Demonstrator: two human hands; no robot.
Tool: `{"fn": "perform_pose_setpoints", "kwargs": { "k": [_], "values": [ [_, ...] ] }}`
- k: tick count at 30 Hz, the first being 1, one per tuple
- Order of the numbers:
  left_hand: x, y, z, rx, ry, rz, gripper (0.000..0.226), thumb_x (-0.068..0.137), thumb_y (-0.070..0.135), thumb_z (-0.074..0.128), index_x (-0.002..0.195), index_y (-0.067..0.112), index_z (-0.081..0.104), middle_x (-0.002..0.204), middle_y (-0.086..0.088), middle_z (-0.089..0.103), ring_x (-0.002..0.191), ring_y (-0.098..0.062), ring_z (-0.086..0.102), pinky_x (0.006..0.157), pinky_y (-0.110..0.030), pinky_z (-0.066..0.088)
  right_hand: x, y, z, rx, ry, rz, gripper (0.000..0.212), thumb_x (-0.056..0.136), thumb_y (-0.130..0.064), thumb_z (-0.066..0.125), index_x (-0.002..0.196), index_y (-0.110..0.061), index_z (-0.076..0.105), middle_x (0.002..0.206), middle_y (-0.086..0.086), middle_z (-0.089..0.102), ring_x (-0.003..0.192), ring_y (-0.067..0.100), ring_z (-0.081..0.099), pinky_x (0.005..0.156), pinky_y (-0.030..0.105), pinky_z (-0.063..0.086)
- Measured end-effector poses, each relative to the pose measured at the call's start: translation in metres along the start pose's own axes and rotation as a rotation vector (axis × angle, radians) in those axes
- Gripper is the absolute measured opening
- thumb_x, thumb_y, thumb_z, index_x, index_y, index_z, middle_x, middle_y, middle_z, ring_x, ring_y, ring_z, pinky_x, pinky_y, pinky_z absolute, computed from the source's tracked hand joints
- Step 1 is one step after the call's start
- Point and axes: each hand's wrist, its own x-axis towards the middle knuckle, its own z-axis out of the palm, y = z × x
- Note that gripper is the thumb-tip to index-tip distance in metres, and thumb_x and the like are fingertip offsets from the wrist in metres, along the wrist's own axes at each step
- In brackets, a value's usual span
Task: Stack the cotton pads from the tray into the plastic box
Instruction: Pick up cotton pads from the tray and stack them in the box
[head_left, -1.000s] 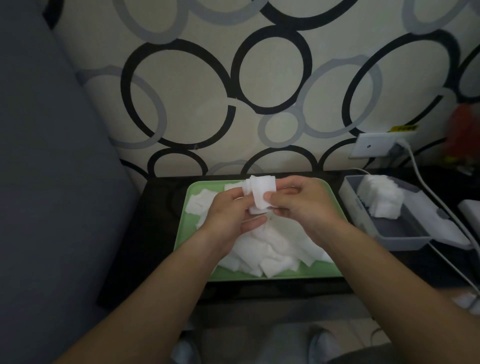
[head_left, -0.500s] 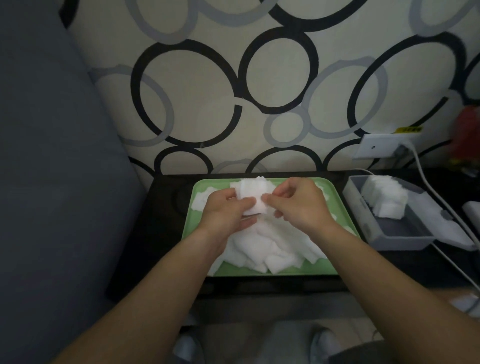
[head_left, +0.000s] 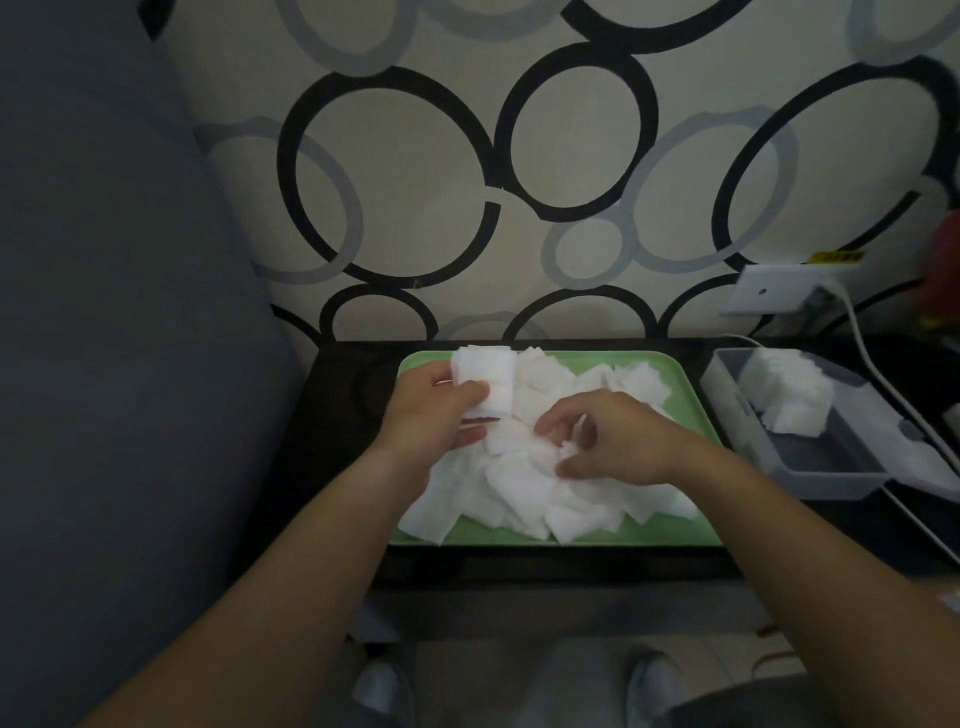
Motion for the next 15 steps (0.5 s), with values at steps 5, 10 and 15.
{"fn": "perform_pose_setpoints", "kwargs": {
  "k": [5, 10, 15],
  "values": [
    [0.0, -0.001, 0.002, 0.014, -0.032, 0.011, 0.023, 0.095, 0.011, 0.065, 0.117, 0.014, 0.066, 0.113, -0.007, 0.069, 0.094, -0.022, 0.072, 0.072, -0.029, 0.062, -0.001, 0.006, -0.008, 0.065, 0.043, -0.025, 0.023, 0.078, -0.021, 0.081, 0.095, -0.036, 0.073, 0.088, -0.008, 0.065, 0.065, -0.004, 0.056, 0.064, 0.012, 0.046],
    [0.003, -0.002, 0.003, 0.035, -0.035, 0.015, 0.029, 0.094, 0.013, 0.066, 0.124, 0.013, 0.065, 0.113, -0.006, 0.069, 0.095, -0.021, 0.072, 0.073, -0.029, 0.061, -0.008, 0.011, -0.016, 0.219, 0.139, -0.031, 0.032, 0.084, -0.005, 0.07, 0.095, -0.035, 0.074, 0.091, -0.01, 0.07, 0.082, 0.021, 0.066, 0.079, 0.036, 0.058],
    [0.003, -0.004, 0.01, 0.052, -0.056, 0.017, 0.032, 0.094, 0.014, 0.066, 0.126, 0.012, 0.064, 0.112, -0.005, 0.069, 0.094, -0.021, 0.072, 0.072, -0.029, 0.062, -0.015, 0.013, -0.021, 0.514, 0.252, -0.01, 0.044, 0.08, 0.012, 0.062, 0.102, -0.024, 0.074, 0.095, 0.0, 0.071, 0.076, 0.019, 0.064, 0.077, 0.03, 0.053]
  ]
}}
